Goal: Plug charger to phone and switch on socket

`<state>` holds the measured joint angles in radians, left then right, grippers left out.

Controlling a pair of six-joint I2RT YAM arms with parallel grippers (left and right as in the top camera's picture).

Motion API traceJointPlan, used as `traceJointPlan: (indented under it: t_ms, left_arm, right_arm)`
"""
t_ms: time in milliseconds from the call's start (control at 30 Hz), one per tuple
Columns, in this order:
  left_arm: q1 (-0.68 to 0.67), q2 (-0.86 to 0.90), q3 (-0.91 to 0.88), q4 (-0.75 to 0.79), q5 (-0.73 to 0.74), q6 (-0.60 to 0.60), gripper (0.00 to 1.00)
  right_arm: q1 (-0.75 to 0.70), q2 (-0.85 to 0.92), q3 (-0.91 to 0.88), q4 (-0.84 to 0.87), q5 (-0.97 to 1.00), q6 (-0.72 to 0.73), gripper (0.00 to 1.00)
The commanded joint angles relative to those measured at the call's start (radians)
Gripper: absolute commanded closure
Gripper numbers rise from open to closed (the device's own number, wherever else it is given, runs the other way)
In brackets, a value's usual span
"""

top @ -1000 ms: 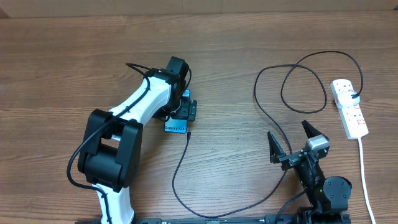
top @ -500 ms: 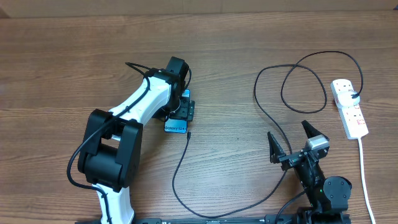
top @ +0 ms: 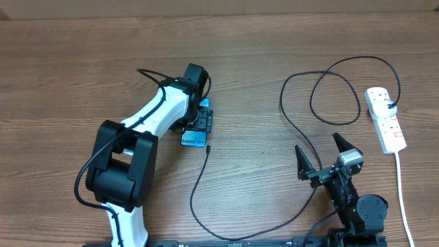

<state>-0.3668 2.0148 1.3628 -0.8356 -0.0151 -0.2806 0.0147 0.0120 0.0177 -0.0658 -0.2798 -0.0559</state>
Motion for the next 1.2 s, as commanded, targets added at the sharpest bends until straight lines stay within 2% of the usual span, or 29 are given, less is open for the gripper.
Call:
traceJointPlan:
  t_ms: [0,167,600,800,900,1167]
  left_arm:
    - [0.002,0.013,-0.015,0.001,-0.018,-0.012,0.20]
    - [0.002,0.013,-0.020,-0.001,-0.018,-0.012,0.21]
    - [0.002,0.027,-0.026,0.008,-0.018,-0.015,0.08]
    - [0.002,0.027,-0.026,0.011,-0.018,-0.015,0.05]
    - [0.002,0.027,-0.026,0.029,-0.018,-0.015,0.01]
    - [0.002,0.027,-0.026,0.111,-0.018,-0.015,0.00]
  right_arm:
    - [0.005,-0.009,-0.010,0.005,0.013,0.003,0.00]
    - [0.005,-0.009,-0.010,0.005,0.013,0.003,0.00]
    - [0.005,-0.009,-0.010,0.005,0.013,0.003,0.00]
    - [0.005,-0.009,-0.010,0.005,0.013,0.003,0.00]
    - [0.005,-0.009,-0.010,0.005,0.013,0.003,0.00]
    - [0.005,-0.009,-0.010,0.005,0.013,0.003,0.00]
